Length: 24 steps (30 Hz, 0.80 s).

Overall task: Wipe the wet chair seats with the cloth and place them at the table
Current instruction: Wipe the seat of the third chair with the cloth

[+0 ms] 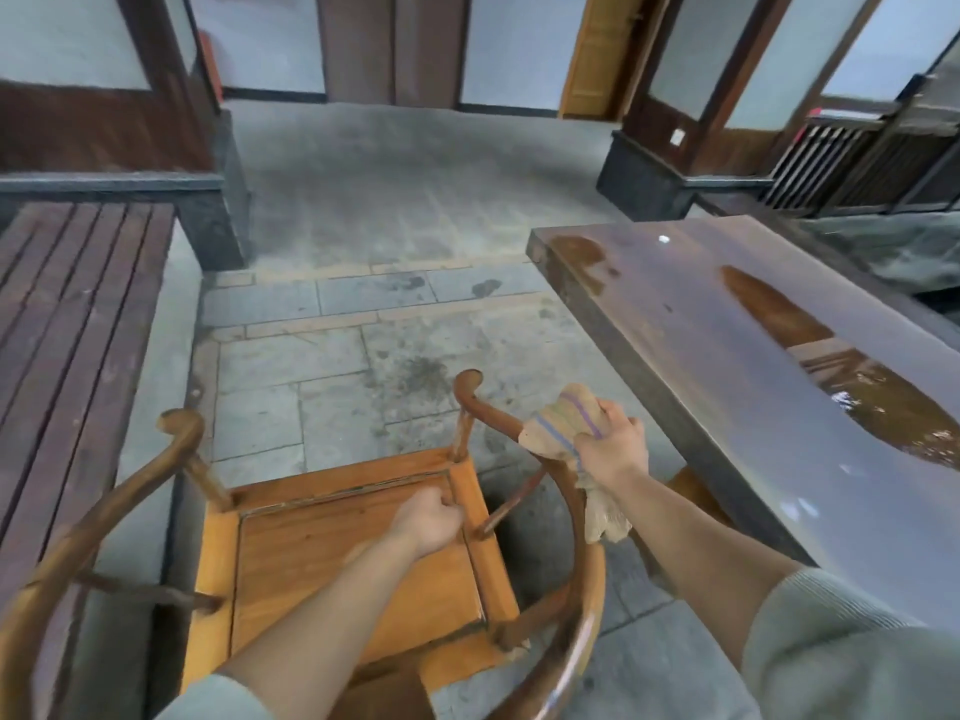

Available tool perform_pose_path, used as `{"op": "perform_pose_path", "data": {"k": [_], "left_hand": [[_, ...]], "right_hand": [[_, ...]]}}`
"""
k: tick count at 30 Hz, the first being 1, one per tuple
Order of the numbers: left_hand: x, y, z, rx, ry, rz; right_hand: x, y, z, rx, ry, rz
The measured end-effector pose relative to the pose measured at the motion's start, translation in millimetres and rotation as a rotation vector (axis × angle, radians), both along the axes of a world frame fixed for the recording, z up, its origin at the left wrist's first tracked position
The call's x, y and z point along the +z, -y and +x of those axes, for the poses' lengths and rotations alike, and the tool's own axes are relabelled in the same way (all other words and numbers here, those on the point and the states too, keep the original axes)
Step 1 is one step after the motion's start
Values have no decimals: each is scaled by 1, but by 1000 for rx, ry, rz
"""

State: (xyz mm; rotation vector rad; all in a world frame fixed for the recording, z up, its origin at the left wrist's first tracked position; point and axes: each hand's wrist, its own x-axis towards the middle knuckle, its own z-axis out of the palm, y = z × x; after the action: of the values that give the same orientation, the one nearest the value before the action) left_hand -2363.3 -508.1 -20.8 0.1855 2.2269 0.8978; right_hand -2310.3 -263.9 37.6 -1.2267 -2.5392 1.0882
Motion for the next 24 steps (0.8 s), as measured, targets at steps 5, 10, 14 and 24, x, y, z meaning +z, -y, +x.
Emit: {"op": "perform_pose_path", "data": {"k": [5,10,14,24], "left_hand": [[-22,-82,-48,116,107,27],[-62,-179,-107,385,226,125],[-102,-240,-128,622,332,111],[-117,-253,-125,515,254,-173]], "right_hand": [[-45,-48,-104,96,62,-104],[-134,-97,-242,152,94,-282],[-204,-109,-325,255,153,-315],[-213,-72,-369,898,454,-74]]}}
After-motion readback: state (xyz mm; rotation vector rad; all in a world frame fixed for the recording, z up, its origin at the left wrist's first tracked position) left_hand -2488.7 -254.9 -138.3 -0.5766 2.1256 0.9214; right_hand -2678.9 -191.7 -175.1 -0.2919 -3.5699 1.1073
